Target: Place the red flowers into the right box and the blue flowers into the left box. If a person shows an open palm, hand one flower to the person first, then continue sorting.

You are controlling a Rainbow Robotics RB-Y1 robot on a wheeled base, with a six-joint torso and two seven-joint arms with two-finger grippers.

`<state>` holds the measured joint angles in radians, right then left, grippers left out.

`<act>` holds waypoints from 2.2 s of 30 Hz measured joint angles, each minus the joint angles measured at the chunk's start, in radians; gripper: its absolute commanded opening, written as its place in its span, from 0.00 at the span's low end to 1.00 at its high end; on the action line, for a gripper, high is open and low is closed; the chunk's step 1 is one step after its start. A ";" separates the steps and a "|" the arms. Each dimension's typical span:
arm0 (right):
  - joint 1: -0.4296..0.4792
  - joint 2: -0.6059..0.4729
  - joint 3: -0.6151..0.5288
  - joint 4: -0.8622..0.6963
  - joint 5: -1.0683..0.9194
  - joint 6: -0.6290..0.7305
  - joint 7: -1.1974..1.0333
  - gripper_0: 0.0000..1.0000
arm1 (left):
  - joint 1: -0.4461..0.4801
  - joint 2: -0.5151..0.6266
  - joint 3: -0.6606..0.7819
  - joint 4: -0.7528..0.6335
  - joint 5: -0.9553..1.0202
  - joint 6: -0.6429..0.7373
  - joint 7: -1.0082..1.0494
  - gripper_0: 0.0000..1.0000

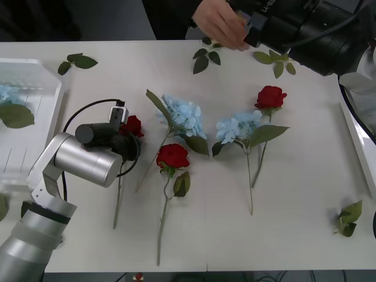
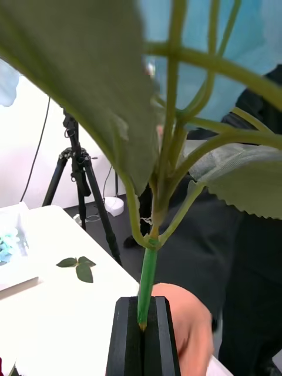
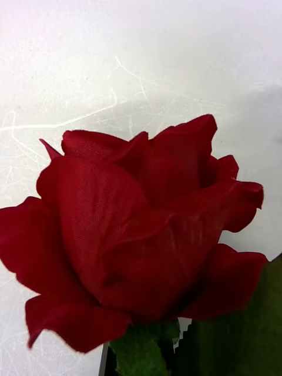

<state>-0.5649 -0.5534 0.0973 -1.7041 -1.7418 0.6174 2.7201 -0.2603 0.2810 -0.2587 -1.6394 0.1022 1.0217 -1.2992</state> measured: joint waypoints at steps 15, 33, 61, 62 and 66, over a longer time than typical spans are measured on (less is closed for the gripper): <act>0.000 0.000 0.000 0.000 0.000 0.000 0.000 1.00 | 0.000 0.000 0.000 0.000 0.000 -0.006 0.000 0.00; 0.000 0.000 0.000 0.000 0.000 0.000 0.000 1.00 | 0.000 0.000 0.000 0.000 0.000 -0.006 0.000 0.00; 0.128 -0.237 -0.105 0.044 0.073 0.447 -0.546 1.00 | 0.000 0.039 0.000 -0.026 0.076 -0.002 -0.002 0.00; 0.128 -0.247 -0.105 0.044 0.102 0.463 -0.604 1.00 | 0.000 0.054 0.001 -0.042 0.104 0.010 -0.010 0.00; 0.127 -0.270 -0.105 0.043 0.281 0.545 -0.871 1.00 | 0.001 0.117 0.035 -0.145 0.240 0.113 -0.139 0.00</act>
<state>-0.4382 -0.8236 -0.0080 -1.6609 -1.4607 1.1629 1.8487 -0.2594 0.3984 -0.2239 -1.7843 0.3425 1.1351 -1.4383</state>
